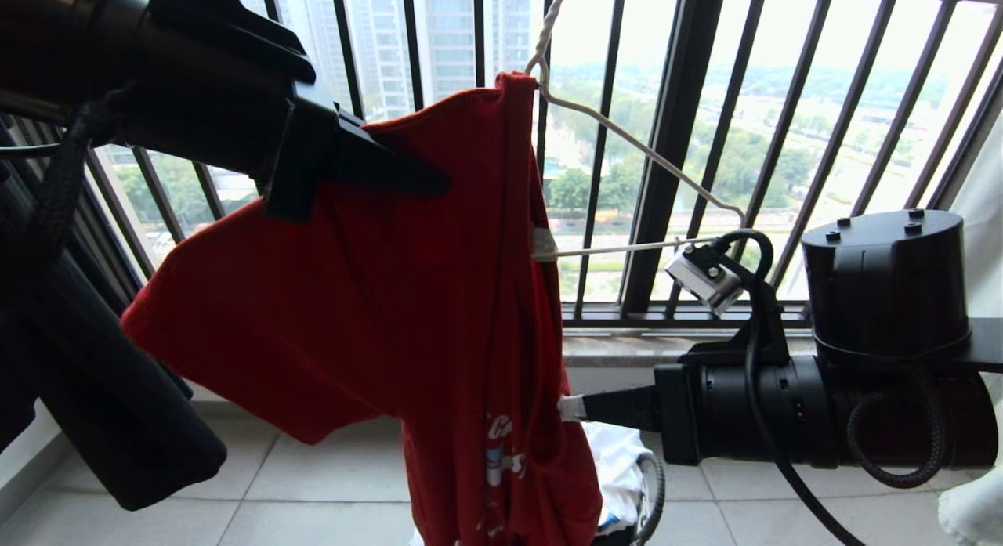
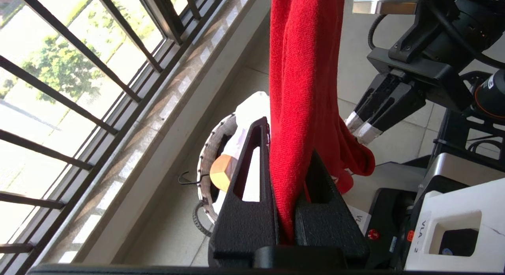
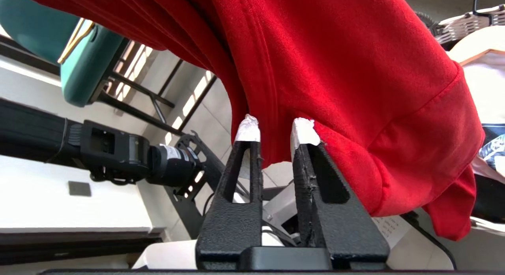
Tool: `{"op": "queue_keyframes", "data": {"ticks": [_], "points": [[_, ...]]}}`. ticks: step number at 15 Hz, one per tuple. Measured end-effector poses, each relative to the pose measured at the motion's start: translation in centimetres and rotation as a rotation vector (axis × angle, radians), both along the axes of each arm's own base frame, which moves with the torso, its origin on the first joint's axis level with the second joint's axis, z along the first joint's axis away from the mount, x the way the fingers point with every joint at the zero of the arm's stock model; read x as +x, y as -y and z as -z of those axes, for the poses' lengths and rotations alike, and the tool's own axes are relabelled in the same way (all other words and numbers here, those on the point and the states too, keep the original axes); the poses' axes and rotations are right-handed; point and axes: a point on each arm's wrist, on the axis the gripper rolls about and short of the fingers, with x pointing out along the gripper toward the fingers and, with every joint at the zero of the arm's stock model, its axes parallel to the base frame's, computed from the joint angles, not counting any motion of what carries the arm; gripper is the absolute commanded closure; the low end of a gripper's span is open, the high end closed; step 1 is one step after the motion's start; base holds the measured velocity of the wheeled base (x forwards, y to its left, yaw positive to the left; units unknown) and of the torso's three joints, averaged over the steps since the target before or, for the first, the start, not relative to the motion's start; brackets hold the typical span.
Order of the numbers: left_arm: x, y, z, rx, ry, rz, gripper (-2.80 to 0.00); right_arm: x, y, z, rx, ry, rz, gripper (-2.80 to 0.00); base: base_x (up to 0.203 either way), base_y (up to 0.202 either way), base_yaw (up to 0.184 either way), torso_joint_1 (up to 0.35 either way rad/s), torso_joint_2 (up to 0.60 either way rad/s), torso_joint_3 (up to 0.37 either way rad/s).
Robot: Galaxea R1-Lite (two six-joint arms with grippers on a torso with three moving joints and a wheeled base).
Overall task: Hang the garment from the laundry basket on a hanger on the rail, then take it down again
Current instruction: Hang the clothes on the clothes rack
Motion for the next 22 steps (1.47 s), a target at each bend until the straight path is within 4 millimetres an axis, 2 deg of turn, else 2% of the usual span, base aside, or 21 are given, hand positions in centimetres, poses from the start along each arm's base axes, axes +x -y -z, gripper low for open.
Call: {"op": "queue_keyframes", "data": {"ticks": [6, 11, 14, 22], "points": [[1.7, 0.7, 0.4, 0.015, 0.037, -0.076, 0.0, 0.9, -0.5, 0.2, -0.034, 0.026, 0.114, -2.8, 0.0, 0.0, 0.0, 0.0, 0.0, 0.0], [1.6, 0.7, 0.3, 0.011, 0.045, -0.077, 0.0, 2.6, -1.8, 1.9, -0.09, -0.001, 0.175, -2.8, 0.0, 0.0, 0.0, 0.0, 0.0, 0.0], [1.5, 0.6, 0.1, 0.008, 0.051, -0.078, 0.0, 4.0, -2.7, 2.7, -0.081, 0.031, 0.273, -2.8, 0.0, 0.0, 0.0, 0.0, 0.0, 0.0], [1.4, 0.2, 0.0, 0.013, 0.061, -0.11, 0.0, 2.5, -1.2, 1.7, -0.062, 0.064, 0.271, -2.8, 0.0, 0.0, 0.0, 0.0, 0.0, 0.0]]}}
